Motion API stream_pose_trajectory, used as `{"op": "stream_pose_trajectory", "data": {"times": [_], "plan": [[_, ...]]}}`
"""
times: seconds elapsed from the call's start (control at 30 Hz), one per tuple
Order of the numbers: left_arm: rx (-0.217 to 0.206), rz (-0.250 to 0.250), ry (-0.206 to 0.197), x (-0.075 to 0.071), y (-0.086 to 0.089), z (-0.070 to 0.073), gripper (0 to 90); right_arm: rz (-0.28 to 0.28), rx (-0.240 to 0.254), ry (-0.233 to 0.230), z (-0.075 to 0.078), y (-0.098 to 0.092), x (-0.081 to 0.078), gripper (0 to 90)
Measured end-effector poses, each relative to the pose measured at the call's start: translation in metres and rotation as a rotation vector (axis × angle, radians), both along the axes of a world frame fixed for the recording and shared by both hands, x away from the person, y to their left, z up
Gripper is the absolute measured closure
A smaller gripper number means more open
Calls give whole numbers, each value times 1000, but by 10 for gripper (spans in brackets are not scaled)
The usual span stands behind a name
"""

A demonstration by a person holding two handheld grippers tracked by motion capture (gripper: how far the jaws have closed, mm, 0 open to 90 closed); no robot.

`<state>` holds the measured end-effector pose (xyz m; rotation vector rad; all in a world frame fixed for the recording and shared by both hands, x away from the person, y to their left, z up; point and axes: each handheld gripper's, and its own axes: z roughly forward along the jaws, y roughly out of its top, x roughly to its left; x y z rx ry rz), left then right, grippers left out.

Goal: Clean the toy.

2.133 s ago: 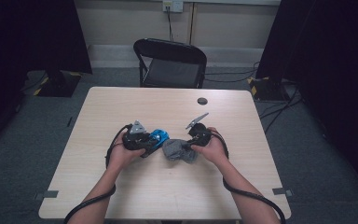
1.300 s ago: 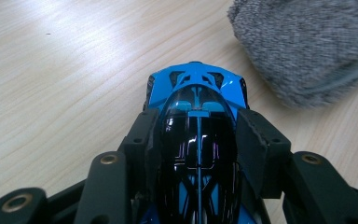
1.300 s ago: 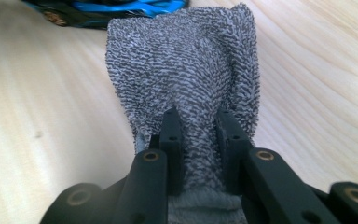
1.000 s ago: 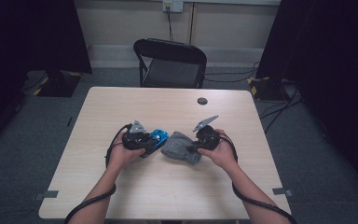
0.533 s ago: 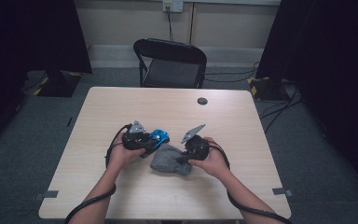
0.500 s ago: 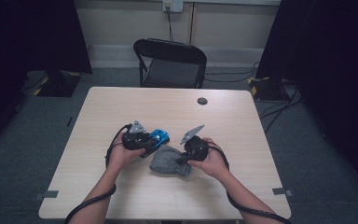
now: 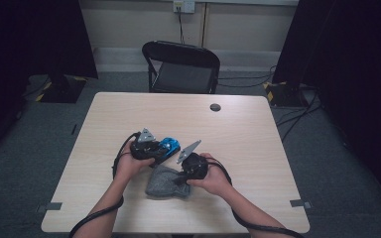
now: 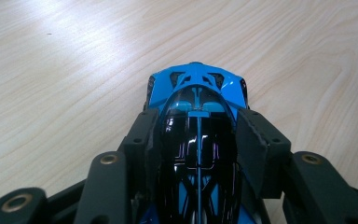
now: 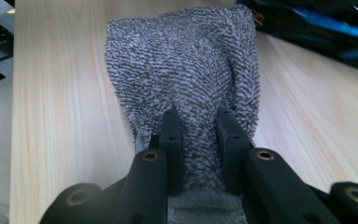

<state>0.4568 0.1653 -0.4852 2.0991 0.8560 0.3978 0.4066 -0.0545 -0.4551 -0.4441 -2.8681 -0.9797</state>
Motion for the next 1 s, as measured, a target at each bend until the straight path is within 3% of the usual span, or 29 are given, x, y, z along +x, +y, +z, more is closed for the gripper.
{"op": "stream_pose_trajectory", "data": {"times": [0.27,0.6,1.0], "plan": [[0,-1,-1,0,1,0,513,-3,-19,5,-9,15,10,754],[-8,0,-4,-1,1,-1,513,-75,-27,8,-10,2,28,754],[-7,-4,-5,-1,2,-1,513,-121,-44,6,-9,-12,41,753]]}}
